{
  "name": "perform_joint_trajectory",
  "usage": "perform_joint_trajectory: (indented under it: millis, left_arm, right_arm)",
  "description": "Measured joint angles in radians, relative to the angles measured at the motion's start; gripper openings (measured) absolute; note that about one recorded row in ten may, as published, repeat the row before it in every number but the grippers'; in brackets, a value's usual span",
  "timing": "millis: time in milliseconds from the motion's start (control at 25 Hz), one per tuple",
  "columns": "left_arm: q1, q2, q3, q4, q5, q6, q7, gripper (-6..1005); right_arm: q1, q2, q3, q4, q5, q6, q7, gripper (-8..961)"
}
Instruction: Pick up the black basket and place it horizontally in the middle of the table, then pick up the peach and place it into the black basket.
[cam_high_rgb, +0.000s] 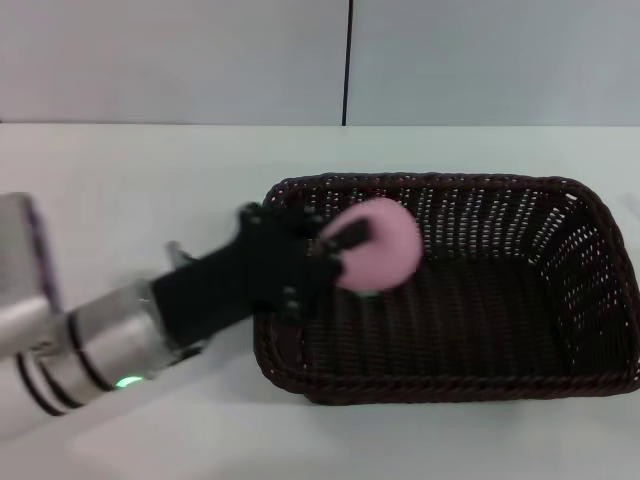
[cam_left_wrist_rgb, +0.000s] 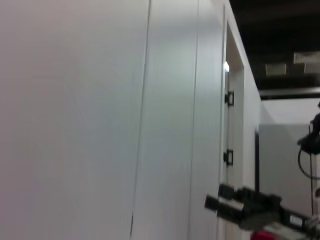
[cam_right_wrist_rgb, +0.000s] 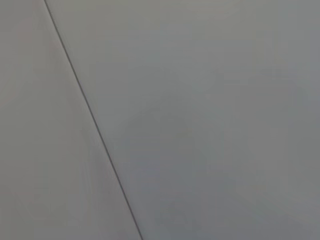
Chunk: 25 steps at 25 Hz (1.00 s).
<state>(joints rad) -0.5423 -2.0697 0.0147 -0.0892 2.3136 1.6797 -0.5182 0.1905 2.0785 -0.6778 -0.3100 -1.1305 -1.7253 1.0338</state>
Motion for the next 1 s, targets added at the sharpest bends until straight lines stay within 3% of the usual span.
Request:
perform_joint_trajectory:
  millis: [200, 480, 680, 720, 760, 800, 920, 1000]
  left_arm:
    - [-0.002, -0.001, 0.004, -0.075, -0.002, -0.13, 0.032, 150]
    - [0.026, 0.002, -0.023, -0.079, -0.007, -0.124, 0.076, 319]
    - [0.058, 0.005, -0.076, -0.077, -0.007, -0.117, 0.088, 439]
    - [0.058, 0.005, -0.076, -0.077, -0.007, -0.117, 0.088, 519]
    - [0.128, 0.009, -0.196, -0.035, -0.008, -0.097, 0.11, 600]
    - [0.139, 0.009, -0.22, -0.025, -0.009, -0.091, 0.111, 680]
    - [0.204, 0.009, -0.353, 0.012, -0.01, -0.066, 0.124, 778]
    - [0.281, 0.007, -0.518, 0.012, -0.011, -0.053, 0.187, 844]
  right_arm:
    - [-0.004, 0.0, 0.002, 0.0, 0.0, -0.014, 0.0, 578]
    - [0.006, 0.0, 0.013, -0.005, 0.0, -0.015, 0.0, 578]
    - [0.005, -0.002, 0.08, -0.005, 0.0, -0.016, -0.002, 578]
    - [0.002, -0.002, 0.096, -0.002, 0.0, -0.016, -0.004, 578]
    - [-0.002, -0.001, 0.12, 0.009, 0.0, -0.017, -0.015, 578]
    - [-0.006, 0.0, 0.174, 0.049, 0.0, -0.027, -0.056, 578]
    - [-0.006, 0.0, 0.231, 0.106, 0.0, -0.041, -0.122, 578]
    - [-0.007, 0.001, 0.346, 0.209, 0.0, -0.059, -0.261, 578]
